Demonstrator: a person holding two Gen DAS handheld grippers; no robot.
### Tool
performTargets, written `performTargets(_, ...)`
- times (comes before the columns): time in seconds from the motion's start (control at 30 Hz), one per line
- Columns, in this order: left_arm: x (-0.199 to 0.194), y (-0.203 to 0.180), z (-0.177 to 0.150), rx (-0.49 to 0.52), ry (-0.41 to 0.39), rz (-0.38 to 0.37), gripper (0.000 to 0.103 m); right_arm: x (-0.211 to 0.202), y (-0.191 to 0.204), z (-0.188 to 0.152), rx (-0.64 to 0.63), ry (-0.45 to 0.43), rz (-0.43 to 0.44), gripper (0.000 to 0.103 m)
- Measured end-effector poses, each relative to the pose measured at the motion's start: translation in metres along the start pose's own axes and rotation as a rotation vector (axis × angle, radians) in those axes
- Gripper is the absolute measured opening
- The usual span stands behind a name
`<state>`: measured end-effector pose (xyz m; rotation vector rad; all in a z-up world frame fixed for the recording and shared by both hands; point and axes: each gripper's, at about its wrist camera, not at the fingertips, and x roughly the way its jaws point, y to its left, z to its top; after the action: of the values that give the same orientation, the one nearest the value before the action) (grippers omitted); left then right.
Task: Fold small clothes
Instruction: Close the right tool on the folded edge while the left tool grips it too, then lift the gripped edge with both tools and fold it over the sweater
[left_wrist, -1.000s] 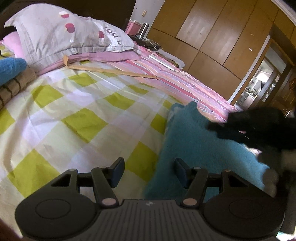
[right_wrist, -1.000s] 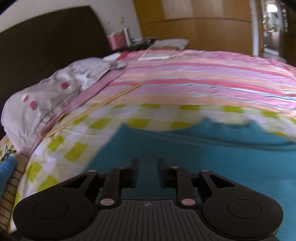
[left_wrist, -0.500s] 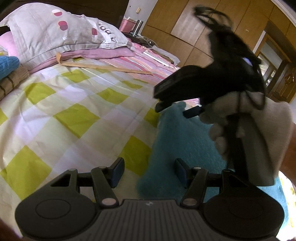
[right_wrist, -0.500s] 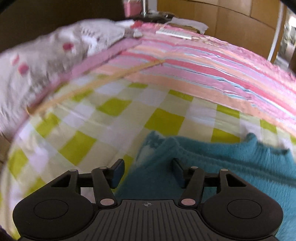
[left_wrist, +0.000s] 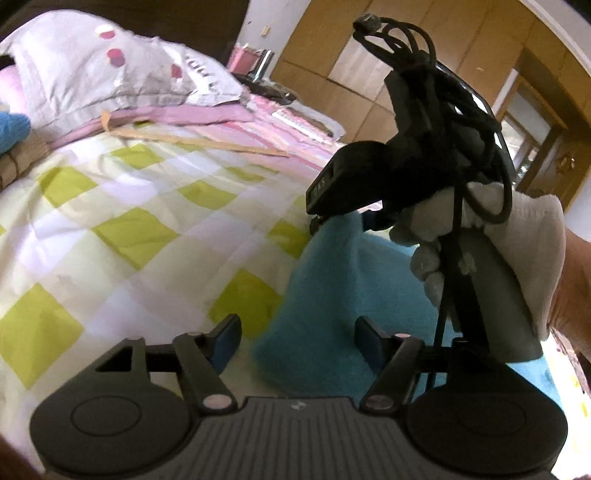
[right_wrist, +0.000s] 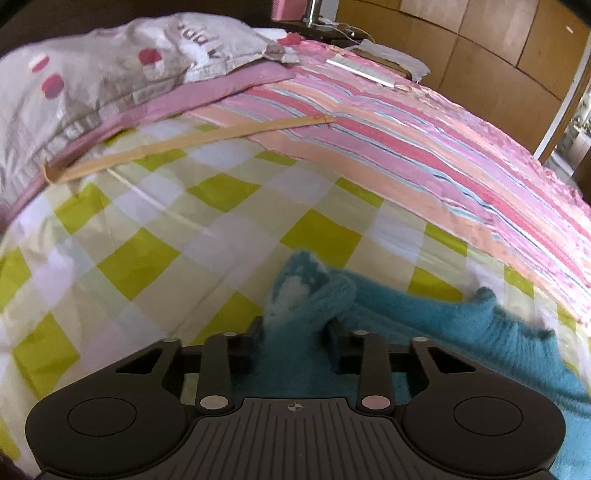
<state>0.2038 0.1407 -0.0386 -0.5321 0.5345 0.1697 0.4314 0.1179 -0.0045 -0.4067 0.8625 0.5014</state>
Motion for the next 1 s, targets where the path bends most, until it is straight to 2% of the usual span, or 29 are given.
performTargets(0.1,0.0,-0.005,-0.003,0.043,-0.018,0.021,0.086,-0.011,-0.012,-0.001,0.042,-0.019,0.036,0.023)
performTargets(0.37,0.003,-0.004,-0.007,0.014,-0.018,-0.002,0.09,-0.041,-0.037,-0.004,0.118,-0.08,0.102,0.021)
performTargets(0.53,0.006,-0.013,-0.009,0.058,-0.03,0.0,0.09,-0.056,-0.051,-0.007,0.154,-0.102,0.132,0.021)
performTargets(0.63,0.005,-0.018,-0.008,0.08,-0.042,-0.014,0.087,-0.065,-0.059,-0.009,0.177,-0.114,0.147,0.021)
performTargets(0.7,0.002,-0.024,-0.006,0.105,-0.053,-0.045,0.075,-0.071,-0.066,-0.012,0.195,-0.121,0.16,0.021)
performTargets(0.73,-0.001,-0.027,-0.006,0.123,-0.059,-0.054,0.073,-0.073,-0.068,-0.013,0.202,-0.123,0.164,0.021)
performTargets(0.83,-0.007,-0.035,-0.006,0.147,-0.078,-0.063,0.071,-0.083,-0.079,-0.016,0.228,-0.139,0.179,0.021)
performTargets(0.93,-0.008,-0.035,-0.007,0.121,-0.059,-0.076,0.071,-0.092,-0.091,-0.021,0.256,-0.15,0.194,0.021)
performTargets(1.0,-0.004,-0.034,-0.011,0.121,-0.043,-0.054,0.071,-0.099,-0.099,-0.025,0.264,-0.157,0.193,0.02)
